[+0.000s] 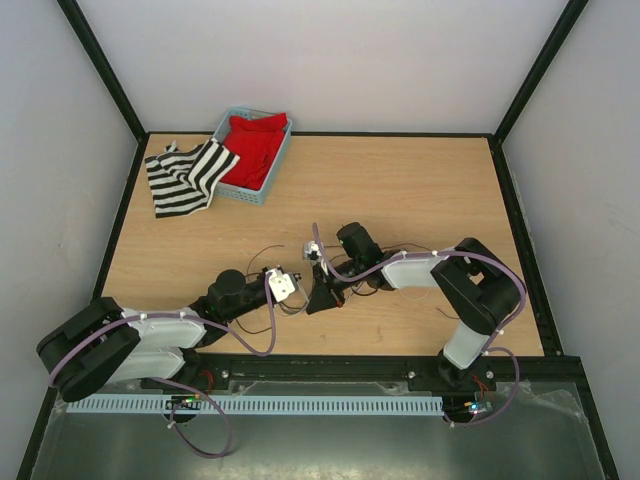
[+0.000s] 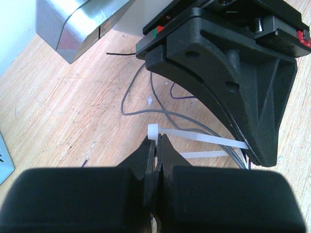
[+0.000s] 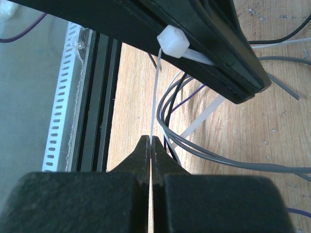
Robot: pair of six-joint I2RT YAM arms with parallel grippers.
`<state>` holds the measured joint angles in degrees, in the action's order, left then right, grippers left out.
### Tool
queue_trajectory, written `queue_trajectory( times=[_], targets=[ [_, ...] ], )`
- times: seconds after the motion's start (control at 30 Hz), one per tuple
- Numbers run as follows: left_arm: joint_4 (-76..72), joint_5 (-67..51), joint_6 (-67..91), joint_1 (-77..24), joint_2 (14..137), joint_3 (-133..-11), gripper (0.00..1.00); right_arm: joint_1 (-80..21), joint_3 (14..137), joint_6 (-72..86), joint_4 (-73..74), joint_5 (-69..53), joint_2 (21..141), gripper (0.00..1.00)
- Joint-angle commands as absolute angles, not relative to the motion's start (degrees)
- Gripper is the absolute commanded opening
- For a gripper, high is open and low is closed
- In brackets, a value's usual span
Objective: Zip-tie the wires
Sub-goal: Tie the cable at the center of the board.
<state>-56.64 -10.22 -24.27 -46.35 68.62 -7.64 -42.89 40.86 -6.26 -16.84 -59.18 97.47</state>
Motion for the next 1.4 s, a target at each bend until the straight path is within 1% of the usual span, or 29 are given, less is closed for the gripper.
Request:
queue_trajectory(
  times=[0.0, 1.37],
  targets=[
    [-60.0, -7.0, -26.2, -46.1, 67.1, -7.8, 0.00, -43.0, 39.9, -6.9, -14.0, -62.3, 97.8, 0.00],
    [-60.0, -5.4, -26.9, -46.5, 68.0, -8.8, 0.00, -42.6, 40.6, -8.6, -11.3, -63.1, 99.1, 0.00]
  ],
)
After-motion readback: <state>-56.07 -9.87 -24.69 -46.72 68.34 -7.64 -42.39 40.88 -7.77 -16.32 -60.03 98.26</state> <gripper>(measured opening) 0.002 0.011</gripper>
